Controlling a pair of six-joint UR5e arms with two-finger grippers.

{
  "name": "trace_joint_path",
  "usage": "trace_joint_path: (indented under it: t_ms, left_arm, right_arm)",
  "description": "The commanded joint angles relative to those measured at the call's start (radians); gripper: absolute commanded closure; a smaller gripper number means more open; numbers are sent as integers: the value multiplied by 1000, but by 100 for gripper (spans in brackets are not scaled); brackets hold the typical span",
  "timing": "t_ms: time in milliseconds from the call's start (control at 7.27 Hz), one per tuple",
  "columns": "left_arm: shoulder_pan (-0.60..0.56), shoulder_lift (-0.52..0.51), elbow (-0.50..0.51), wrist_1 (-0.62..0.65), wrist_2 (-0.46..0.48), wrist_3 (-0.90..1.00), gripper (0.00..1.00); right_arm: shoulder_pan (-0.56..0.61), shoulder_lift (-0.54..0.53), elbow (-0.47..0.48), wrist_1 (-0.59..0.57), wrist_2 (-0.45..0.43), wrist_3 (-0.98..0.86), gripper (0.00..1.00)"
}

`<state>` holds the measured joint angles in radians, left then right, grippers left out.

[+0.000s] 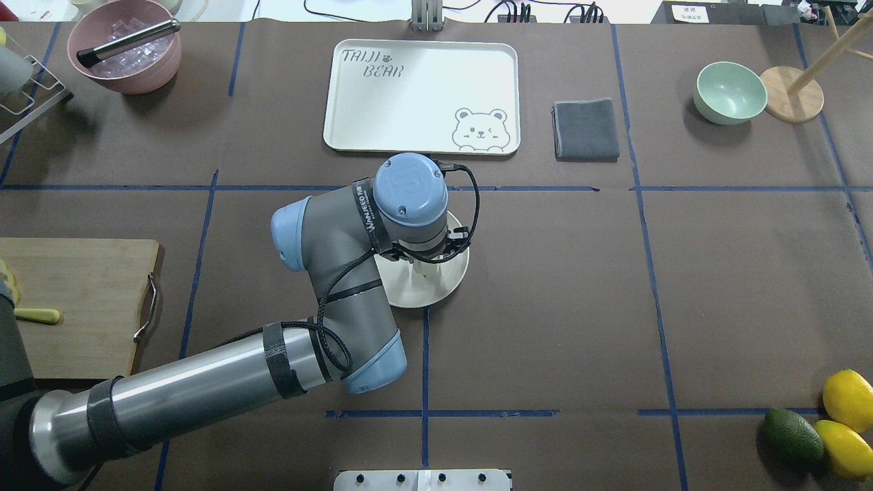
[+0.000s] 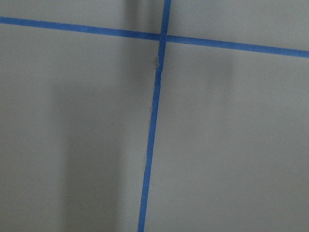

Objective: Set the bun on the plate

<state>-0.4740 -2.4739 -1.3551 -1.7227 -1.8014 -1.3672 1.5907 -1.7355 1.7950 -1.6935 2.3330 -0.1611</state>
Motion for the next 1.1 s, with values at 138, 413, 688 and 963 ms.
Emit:
trace_joint_path:
  t_ms: [138,413,688,963]
  left_arm:
    - [-82,89,-170,117,-66,162,0]
    - [-252,388,-477,182,-218,494,0]
    - [-462,670,-593,175,-343,867,0]
    - [-713,830,-553,179,-470,1241,0]
  right_arm:
    - [0,4,0,0,-1,0,0]
    - [0,5,-6,0,-1,-2,0]
    - [0,7,-9,0,-3,-2,0]
    - [0,7,-11,0,-1,-2,0]
